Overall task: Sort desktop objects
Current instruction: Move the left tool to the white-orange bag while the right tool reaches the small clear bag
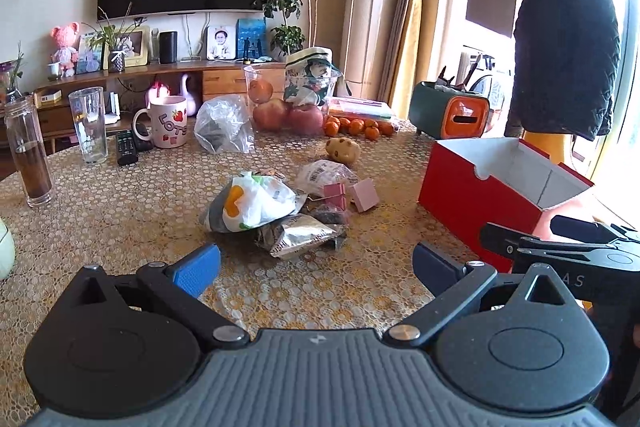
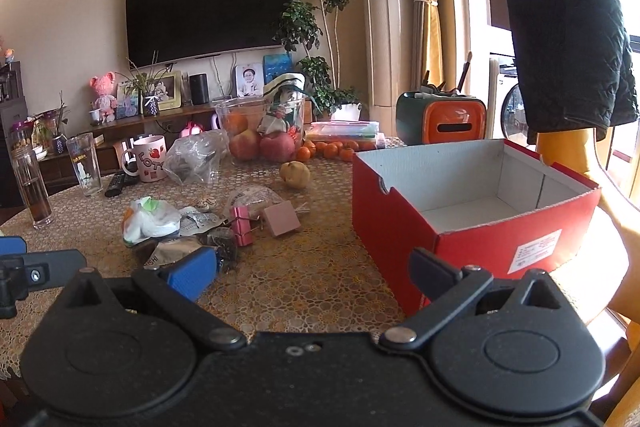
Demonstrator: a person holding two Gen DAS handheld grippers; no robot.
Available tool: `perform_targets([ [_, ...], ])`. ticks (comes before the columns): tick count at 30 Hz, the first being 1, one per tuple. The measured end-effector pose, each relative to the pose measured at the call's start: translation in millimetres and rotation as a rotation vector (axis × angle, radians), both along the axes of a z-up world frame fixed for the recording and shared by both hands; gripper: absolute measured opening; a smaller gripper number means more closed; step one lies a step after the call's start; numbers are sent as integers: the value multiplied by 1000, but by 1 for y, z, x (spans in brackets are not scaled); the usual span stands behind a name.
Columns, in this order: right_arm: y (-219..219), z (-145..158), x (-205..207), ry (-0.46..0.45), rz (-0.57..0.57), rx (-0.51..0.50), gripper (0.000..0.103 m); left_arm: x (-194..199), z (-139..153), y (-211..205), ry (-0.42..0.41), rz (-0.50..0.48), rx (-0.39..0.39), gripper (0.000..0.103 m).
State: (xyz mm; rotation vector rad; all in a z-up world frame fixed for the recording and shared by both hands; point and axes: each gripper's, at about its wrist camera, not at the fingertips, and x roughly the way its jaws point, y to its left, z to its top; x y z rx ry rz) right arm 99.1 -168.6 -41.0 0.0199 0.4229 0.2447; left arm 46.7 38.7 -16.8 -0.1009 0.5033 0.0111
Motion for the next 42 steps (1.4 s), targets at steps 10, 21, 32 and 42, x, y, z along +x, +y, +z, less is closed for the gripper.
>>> perform_targets([
  [10, 31, -10, 46, 12, 55, -53, 102, 68, -9, 40, 14, 88, 17, 103],
  [21, 68, -22, 94, 31, 128, -88, 99, 132, -31, 51, 46, 97, 59, 103],
  [32, 100, -39, 126, 73, 185, -118, 92, 173, -50, 65, 136, 148, -1, 103],
  [42, 104, -56, 145, 176, 136, -76, 71, 188, -69, 72, 217, 180, -65, 103],
])
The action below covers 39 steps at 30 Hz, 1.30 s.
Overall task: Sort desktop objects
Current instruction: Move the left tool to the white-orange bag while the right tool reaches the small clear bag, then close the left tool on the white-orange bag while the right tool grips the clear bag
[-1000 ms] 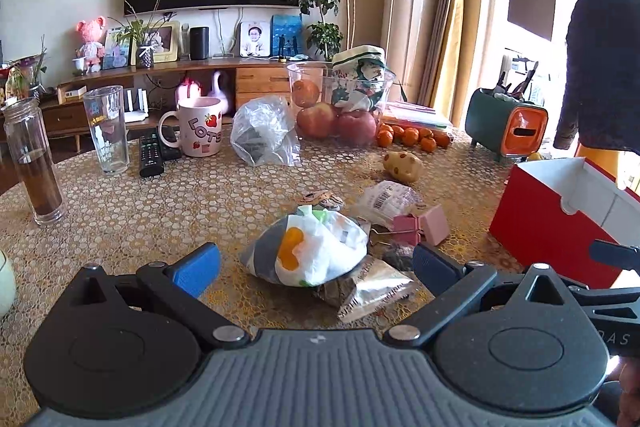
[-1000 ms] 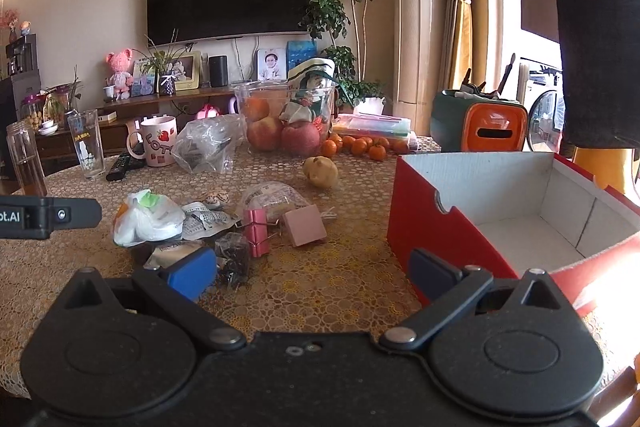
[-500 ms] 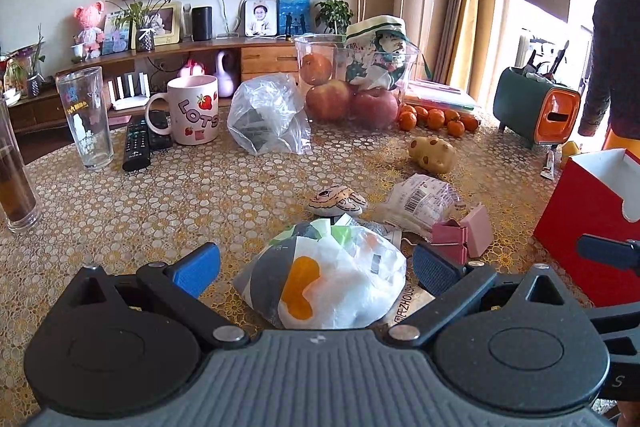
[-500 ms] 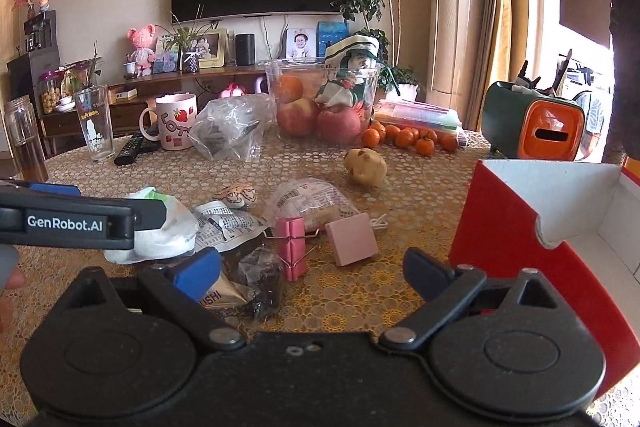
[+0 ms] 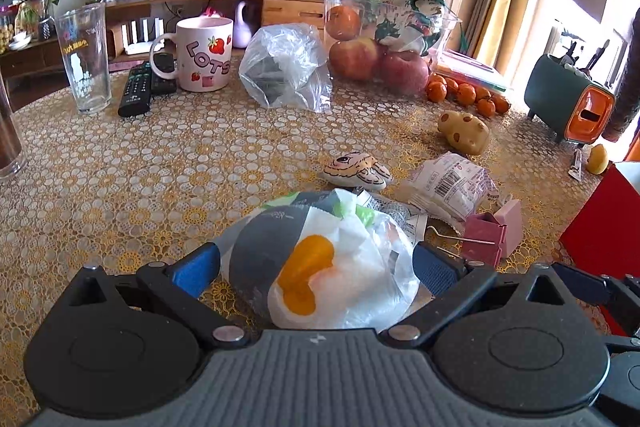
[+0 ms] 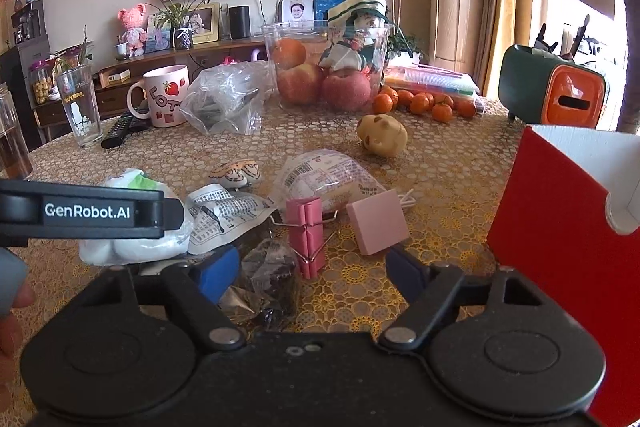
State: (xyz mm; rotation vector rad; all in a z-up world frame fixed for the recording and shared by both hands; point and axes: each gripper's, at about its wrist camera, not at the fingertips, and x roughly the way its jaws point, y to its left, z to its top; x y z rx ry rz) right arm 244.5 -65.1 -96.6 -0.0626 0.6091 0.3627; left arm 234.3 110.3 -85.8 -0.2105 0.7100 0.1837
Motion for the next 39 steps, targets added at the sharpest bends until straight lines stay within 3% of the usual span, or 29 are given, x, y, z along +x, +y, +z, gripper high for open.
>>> perform_targets([
  [9, -1, -5, 3, 40, 11, 24, 69, -8, -10, 14, 21, 20, -19, 103],
  [20, 7, -11, 12, 115, 1, 51, 54, 6, -22, 36, 62, 96, -105, 102],
  [23, 7, -9, 11, 123, 7, 60, 46, 4, -24, 38, 59, 104, -120, 102],
  [28, 8, -6, 11, 136, 19, 83, 28, 0, -21, 36, 42, 95, -103, 80],
  [29, 8, -5, 10, 139, 19, 87, 26, -2, -20, 37, 38, 97, -100, 77],
  [31, 7, -3, 9, 138, 19, 91, 24, -4, -19, 37, 31, 96, -93, 60],
  [34, 3, 0, 6, 134, 20, 103, 19, -9, -17, 37, 22, 98, -89, 47],
  [39, -7, 8, -3, 119, 20, 119, 16, -19, -8, 30, 2, 87, -41, 39],
])
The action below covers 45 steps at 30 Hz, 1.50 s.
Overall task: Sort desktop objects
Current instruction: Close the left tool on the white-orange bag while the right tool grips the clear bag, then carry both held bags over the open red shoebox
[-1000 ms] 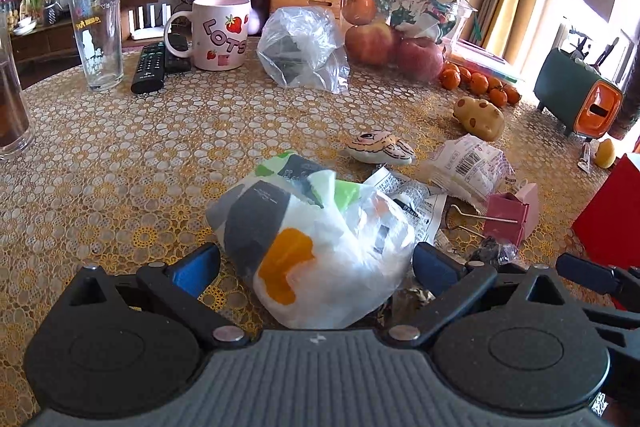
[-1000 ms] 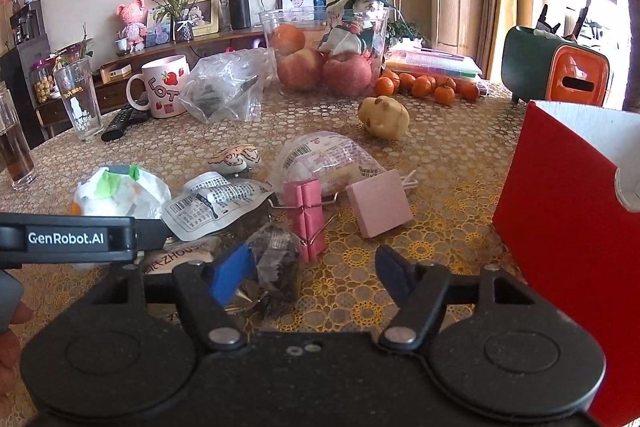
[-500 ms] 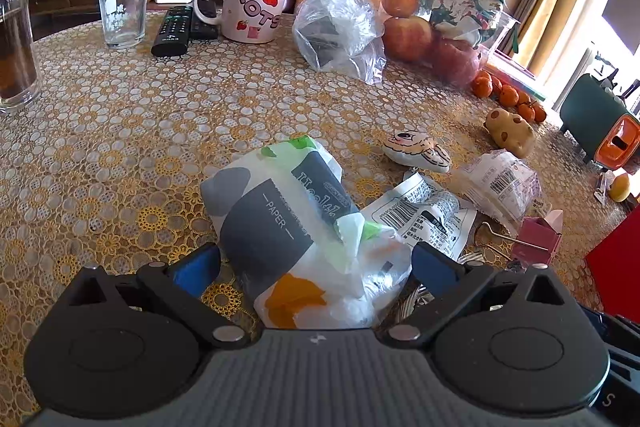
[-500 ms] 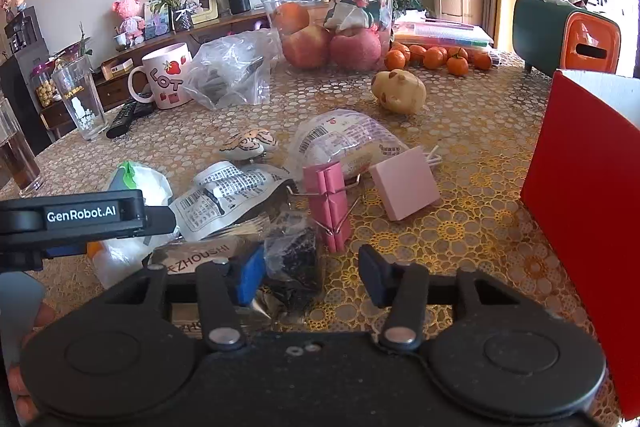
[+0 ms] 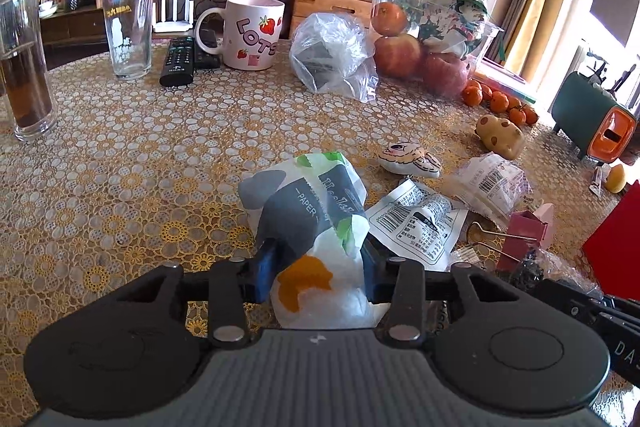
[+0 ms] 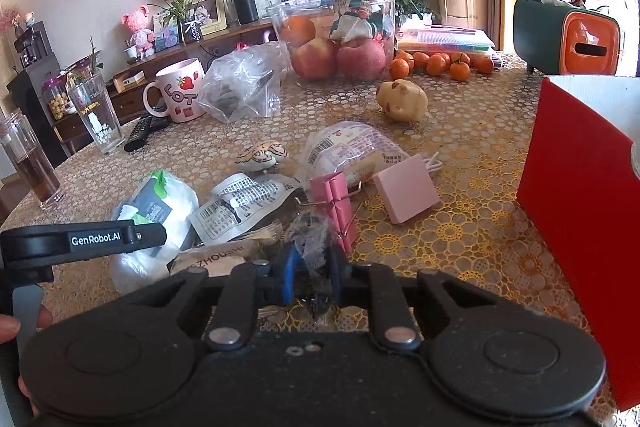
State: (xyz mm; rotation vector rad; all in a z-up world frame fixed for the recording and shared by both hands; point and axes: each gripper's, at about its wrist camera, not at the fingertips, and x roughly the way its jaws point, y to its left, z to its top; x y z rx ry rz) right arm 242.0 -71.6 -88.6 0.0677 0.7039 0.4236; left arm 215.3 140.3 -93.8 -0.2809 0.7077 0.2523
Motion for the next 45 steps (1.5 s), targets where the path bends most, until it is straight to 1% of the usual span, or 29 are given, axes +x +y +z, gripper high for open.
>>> perform_targets([
  [6, -14, 11, -10, -14, -17, 18, 16, -21, 16, -7, -31, 5, 10, 38],
  [10, -26, 21, -19, -35, -31, 27, 16, -34, 32, -16, -57, 3, 27, 38],
  [16, -47, 37, -32, -61, -57, 57, 16, -50, 54, -34, -83, -23, 28, 38],
  [22, -69, 53, -49, -55, -70, 87, 16, -64, 75, -64, -96, -88, 29, 38],
  [28, -96, 68, -65, -52, -89, 120, 16, -75, 90, -97, -100, -161, 16, 38],
  [36, -131, 90, -82, -89, -111, 157, 16, -86, 113, -141, -130, -263, 18, 38],
  [45, -172, 109, -87, -129, -147, 188, 16, -81, 133, -182, -144, -353, 26, 38],
])
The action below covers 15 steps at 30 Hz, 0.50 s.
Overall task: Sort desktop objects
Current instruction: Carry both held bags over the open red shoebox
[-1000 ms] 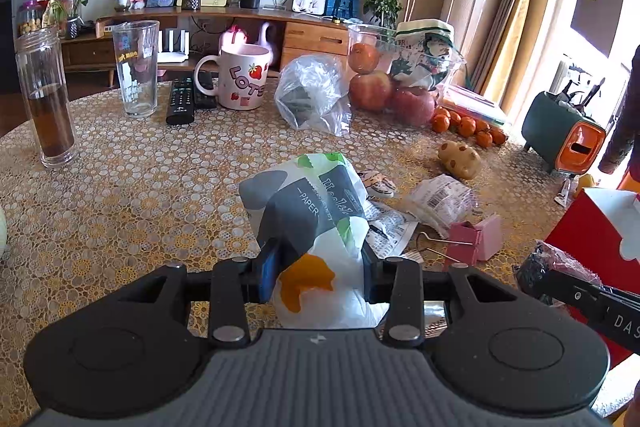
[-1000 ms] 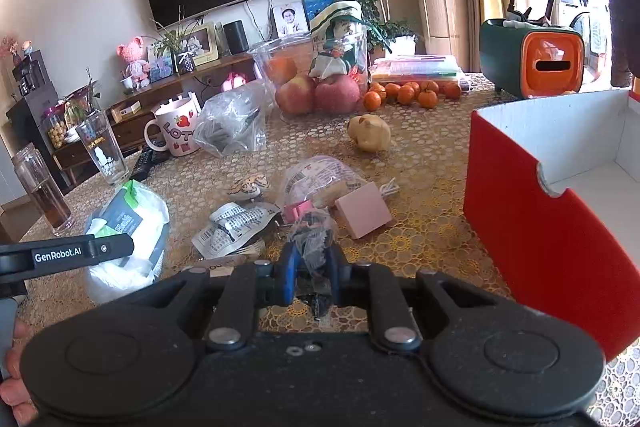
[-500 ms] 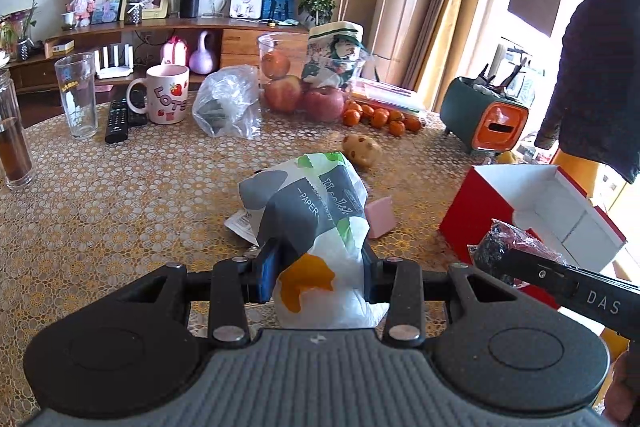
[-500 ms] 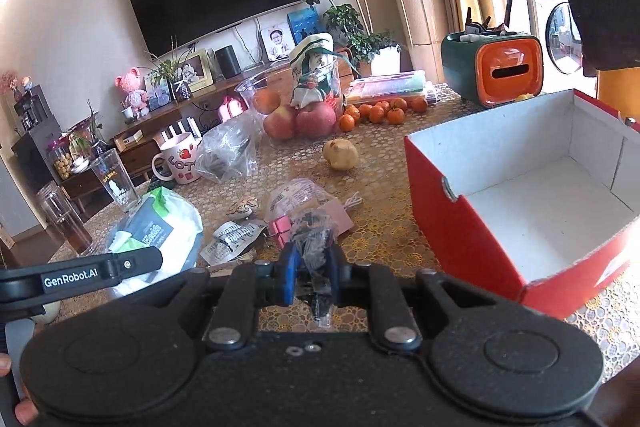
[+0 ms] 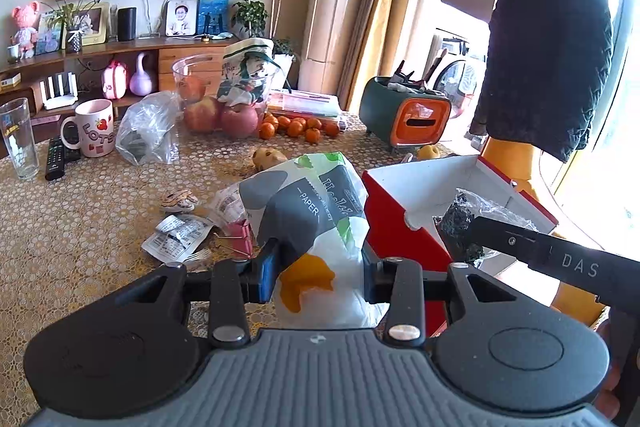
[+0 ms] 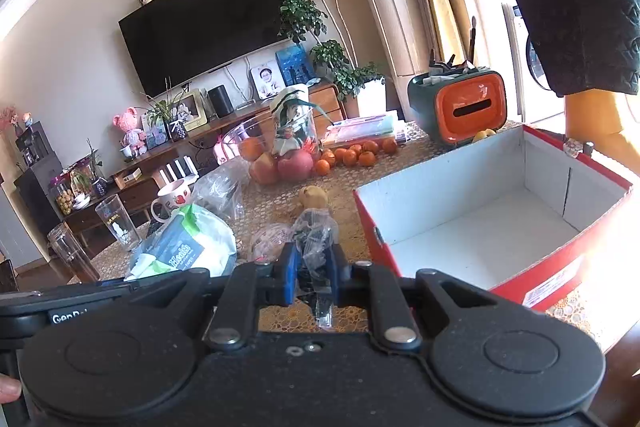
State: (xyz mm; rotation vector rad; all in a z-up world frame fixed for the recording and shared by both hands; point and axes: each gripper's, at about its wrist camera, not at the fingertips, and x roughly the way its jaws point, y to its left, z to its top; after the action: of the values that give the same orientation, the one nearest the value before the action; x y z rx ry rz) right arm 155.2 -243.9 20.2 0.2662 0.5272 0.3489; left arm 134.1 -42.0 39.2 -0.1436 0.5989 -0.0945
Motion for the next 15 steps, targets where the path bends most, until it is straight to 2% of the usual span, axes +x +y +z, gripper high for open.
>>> perform_targets([
  [15, -72, 1, 25, 3, -101, -31, 16, 33, 11, -76, -10, -175, 44, 38],
])
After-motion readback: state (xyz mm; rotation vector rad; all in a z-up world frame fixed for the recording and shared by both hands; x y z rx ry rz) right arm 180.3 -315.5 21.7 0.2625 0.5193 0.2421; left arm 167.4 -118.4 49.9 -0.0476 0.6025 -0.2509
